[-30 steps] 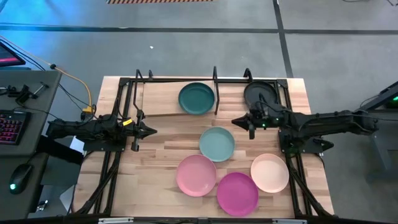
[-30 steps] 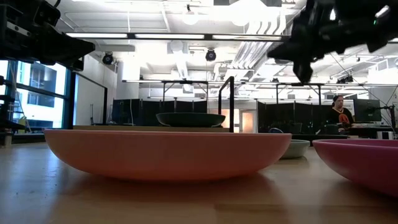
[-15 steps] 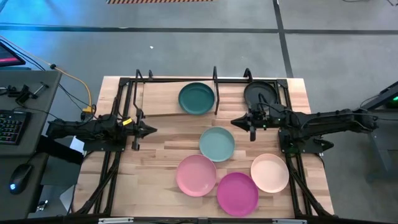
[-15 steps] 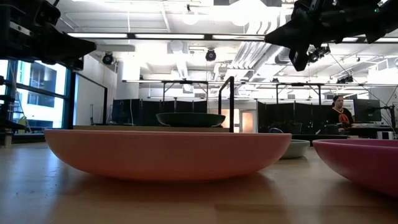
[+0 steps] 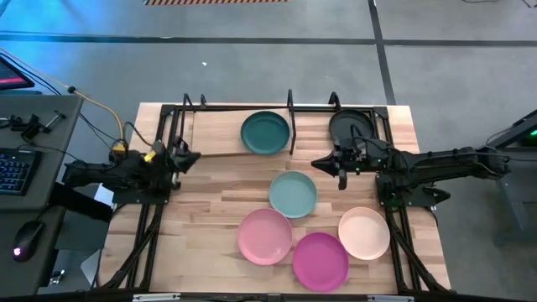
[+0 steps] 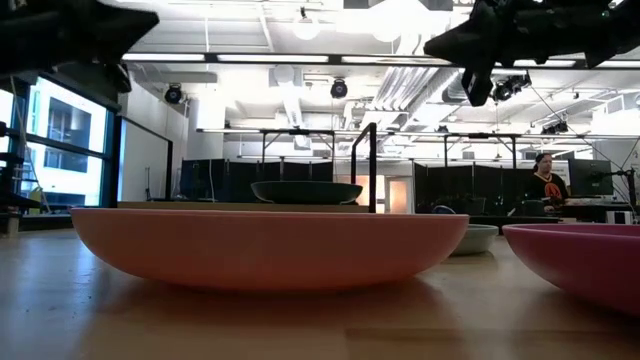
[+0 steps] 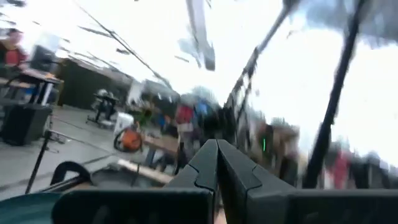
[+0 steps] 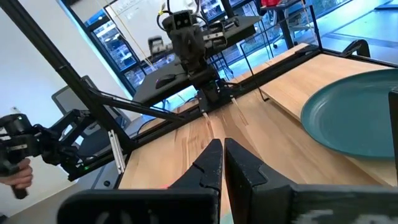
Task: Place and stack plates onto a shelf
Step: Stack the black plate on top of the dark green plate on the shelf
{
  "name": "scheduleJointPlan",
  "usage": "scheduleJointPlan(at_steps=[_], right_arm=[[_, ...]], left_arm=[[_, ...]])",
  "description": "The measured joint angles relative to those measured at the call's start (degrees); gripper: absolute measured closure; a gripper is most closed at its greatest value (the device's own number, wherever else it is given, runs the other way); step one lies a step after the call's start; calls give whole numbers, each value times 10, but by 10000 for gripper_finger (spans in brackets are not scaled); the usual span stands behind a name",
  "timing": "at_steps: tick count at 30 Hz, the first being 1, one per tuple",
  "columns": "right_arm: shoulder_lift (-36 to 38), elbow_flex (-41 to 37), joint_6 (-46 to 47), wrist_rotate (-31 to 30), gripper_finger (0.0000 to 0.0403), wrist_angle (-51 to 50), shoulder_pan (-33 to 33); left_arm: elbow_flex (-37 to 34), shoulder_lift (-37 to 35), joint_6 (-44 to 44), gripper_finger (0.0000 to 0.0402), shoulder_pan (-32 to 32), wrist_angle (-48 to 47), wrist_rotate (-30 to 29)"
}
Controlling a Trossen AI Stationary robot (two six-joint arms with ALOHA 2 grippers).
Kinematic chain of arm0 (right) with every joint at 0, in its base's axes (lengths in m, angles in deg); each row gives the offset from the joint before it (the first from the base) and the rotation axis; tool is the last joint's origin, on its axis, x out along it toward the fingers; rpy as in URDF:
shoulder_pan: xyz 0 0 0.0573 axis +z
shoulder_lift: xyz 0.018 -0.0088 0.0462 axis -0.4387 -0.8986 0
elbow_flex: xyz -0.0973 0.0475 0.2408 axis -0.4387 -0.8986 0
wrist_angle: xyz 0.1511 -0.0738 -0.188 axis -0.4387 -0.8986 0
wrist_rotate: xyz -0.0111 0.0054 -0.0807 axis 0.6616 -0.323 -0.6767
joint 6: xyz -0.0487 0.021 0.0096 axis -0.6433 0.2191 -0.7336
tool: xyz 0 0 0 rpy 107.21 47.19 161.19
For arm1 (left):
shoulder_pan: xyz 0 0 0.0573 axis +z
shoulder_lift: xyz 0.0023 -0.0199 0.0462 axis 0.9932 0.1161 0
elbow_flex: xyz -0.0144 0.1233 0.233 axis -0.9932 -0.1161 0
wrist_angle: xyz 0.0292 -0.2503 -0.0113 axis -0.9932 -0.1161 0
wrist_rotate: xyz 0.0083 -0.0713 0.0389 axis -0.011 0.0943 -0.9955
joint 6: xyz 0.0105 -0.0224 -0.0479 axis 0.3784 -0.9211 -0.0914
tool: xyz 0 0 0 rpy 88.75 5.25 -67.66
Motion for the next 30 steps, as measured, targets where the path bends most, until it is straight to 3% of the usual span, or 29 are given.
scheduleJointPlan(at_steps=[4,7,13,16,18,22,25,30], right_arm=[[0,0,0,0,403,18,0],[0,0,0,0,403,40,0],[0,4,4,-38,403,115,0],[0,41,-4,-67,403,82,-2],[0,84,-33,-85,403,7,-2],[-3,197,-31,-164,403,-242,-13],[-14,267,12,-225,403,-413,-30],[-30,320,164,-260,395,-604,-62]], left_arm=[[0,19,-127,401,0,62,-41],[21,60,-175,401,0,69,-31],[126,201,-123,401,0,60,31],[197,251,-60,401,0,12,42],[251,272,-23,400,0,-55,31],[348,300,37,388,0,-196,-15],[386,313,61,372,0,-256,-52],[394,317,46,330,0,-269,-91]])
